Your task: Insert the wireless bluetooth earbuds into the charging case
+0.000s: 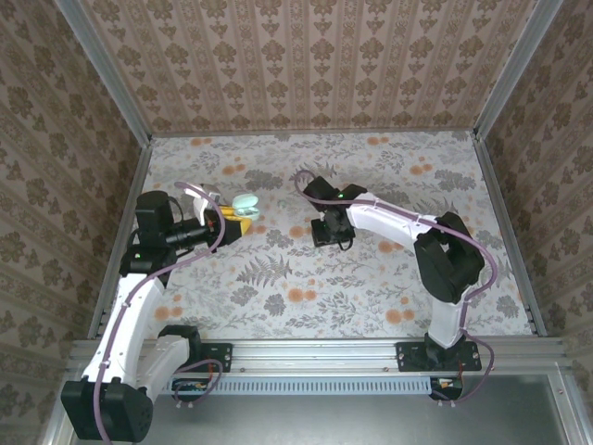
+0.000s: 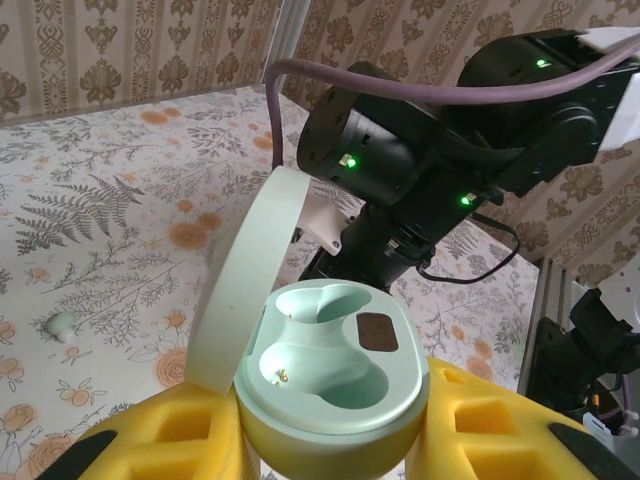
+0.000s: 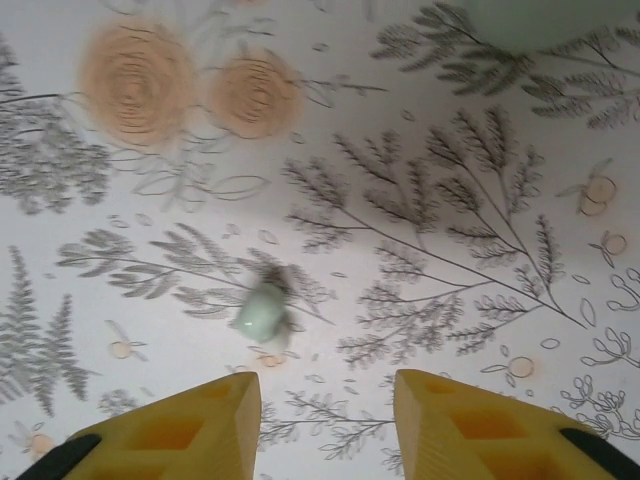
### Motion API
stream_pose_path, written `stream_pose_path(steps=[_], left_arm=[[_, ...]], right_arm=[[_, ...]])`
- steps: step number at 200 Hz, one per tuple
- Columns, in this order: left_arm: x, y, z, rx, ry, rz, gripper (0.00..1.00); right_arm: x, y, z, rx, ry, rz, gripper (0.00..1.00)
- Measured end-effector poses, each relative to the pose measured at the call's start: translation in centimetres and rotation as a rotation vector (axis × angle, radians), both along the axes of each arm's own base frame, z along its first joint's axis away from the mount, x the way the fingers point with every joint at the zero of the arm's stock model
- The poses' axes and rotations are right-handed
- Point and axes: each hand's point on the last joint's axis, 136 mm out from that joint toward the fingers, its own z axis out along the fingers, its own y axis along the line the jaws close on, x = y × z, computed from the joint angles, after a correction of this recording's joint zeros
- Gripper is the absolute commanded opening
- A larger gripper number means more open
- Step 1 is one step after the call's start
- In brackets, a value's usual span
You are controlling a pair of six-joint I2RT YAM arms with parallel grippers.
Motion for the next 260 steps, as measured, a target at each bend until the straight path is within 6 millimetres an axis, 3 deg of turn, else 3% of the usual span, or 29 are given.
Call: stream_pose_path(steps=[21,53,113,208,260], left_arm=[[0.0,0.0,0.0,0.002,-0.002,-0.001,0.16],[0.0,0.0,-0.1,0.008,-0.009,-0.003,0.16],[-0.2,0.1,-0.1,0.013,-0.012,-0.003,0.16],[-0.3,0.1,0.0,0.013,-0.019,-0.003,0.16],[-0.3,0.1,0.0,0.013,-0.020,-0.003,0.16]], right_arm=[[0.3,1.5,0.1,-0.006,-0.006,0.006,0.41],[0.7,2.9,-1.6,-0.045,0.028,0.020,0.41],[-0.1,2.1,-4.1,-0.121,0.109,0.020,0.33],[-0.6,2.0,-5.9,-0.154,0.149,0.025,0.29],[-0.5,2.2,-5.9,-0.154,0.151,0.026,0.22]])
